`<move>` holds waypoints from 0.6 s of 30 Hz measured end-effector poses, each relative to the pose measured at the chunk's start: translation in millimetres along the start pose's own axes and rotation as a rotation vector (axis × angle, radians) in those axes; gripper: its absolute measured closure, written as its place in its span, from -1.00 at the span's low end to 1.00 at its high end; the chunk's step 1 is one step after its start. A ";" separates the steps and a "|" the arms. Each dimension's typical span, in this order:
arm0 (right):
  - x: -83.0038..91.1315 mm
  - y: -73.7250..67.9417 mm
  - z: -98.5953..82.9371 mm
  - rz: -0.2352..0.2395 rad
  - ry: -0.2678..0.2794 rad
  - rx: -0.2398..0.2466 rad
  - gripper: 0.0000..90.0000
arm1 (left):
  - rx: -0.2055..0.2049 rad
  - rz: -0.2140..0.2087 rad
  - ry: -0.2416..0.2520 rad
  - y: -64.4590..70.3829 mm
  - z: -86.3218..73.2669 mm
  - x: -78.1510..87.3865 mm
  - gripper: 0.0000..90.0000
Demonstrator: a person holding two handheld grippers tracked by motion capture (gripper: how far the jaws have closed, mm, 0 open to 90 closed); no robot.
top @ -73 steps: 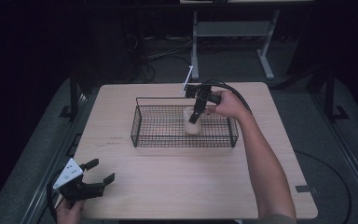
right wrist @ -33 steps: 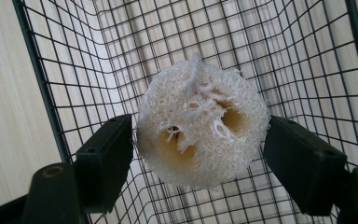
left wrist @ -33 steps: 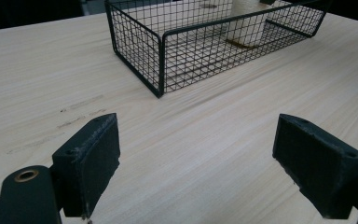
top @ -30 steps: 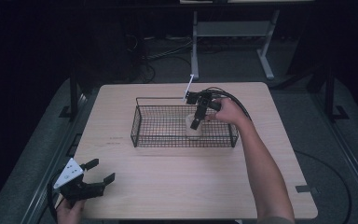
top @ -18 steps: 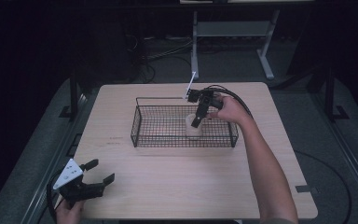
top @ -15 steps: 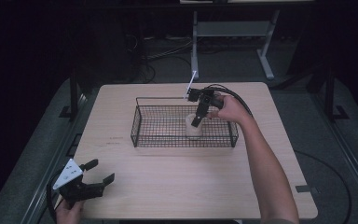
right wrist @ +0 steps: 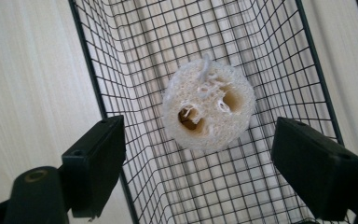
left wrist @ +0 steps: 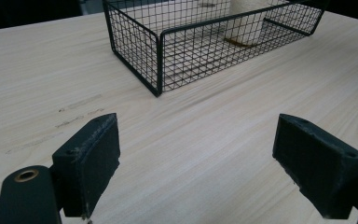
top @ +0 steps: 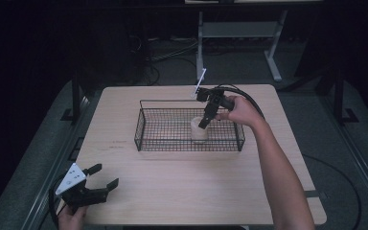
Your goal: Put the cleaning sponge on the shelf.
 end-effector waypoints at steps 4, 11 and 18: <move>3.1 -6.6 0.6 -0.005 -0.002 0.018 -0.63 | -0.003 -0.002 -0.007 0.5 -0.4 -0.5 -0.69; 8.6 -16.1 -0.8 -0.007 -0.009 0.032 -0.63 | -0.006 -0.004 -0.001 2.1 0.2 -0.3 -0.69; 12.0 -24.0 -5.8 0.004 0.009 0.035 -0.64 | -0.006 -0.004 -0.003 1.9 -0.1 -0.3 -0.69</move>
Point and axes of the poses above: each handheld gripper's, and its own axes: x roughly backward along the jaws, z roughly out of its top, y roughly to its right, the point moved 6 cm from there along -x, roughly forward along the jaws, and after that the axes turned 10 degrees about -y, right-handed, at the moved point
